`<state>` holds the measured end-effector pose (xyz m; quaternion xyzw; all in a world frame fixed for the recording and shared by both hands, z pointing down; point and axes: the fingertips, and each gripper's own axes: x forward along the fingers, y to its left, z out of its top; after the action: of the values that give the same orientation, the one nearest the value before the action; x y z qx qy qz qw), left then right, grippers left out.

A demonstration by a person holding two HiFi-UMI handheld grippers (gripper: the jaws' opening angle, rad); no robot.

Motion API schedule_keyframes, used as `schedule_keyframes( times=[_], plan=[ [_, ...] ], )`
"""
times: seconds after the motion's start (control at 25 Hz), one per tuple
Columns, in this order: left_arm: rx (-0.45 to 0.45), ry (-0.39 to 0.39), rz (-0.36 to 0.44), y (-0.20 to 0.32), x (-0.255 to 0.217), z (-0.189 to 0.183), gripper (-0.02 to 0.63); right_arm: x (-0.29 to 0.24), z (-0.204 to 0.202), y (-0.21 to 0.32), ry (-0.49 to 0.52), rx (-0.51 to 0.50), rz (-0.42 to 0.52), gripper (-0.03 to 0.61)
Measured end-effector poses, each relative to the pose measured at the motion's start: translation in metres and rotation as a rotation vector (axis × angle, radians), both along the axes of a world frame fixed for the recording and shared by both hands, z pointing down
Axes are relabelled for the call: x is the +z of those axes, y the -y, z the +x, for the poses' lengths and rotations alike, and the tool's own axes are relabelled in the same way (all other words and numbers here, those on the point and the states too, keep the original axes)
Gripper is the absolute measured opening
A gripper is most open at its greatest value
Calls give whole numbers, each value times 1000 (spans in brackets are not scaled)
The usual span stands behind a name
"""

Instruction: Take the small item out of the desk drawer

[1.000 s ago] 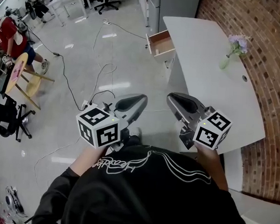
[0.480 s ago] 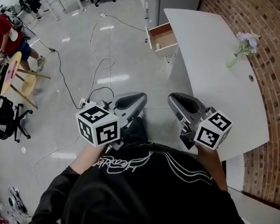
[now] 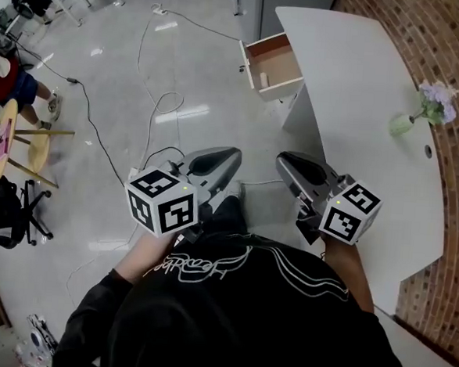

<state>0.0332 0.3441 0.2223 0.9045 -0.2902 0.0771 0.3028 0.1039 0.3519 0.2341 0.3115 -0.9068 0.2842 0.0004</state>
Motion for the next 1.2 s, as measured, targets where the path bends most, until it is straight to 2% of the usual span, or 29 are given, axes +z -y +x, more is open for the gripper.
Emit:
schedule_keyframes(
  times=[0.28,0.48,0.64,0.92,1.2],
  plan=[
    [2,3,-54,164,23,-37,21,21,-20,150,7,77,-85,55],
    [25,-23,-80,253,42,-42,21,44,-22,231,-23,135,-134,55],
    [55,-16,-79,291,54,-39,21,63,-25,272,-50,157,-160,55],
    [40,-2,-83,322,75,-39,21,86,-31,314,-65,158,-160,57],
    [17,8,-130,365,99,-45,21,125,-24,370,-126,180,-223,57]
  ],
)
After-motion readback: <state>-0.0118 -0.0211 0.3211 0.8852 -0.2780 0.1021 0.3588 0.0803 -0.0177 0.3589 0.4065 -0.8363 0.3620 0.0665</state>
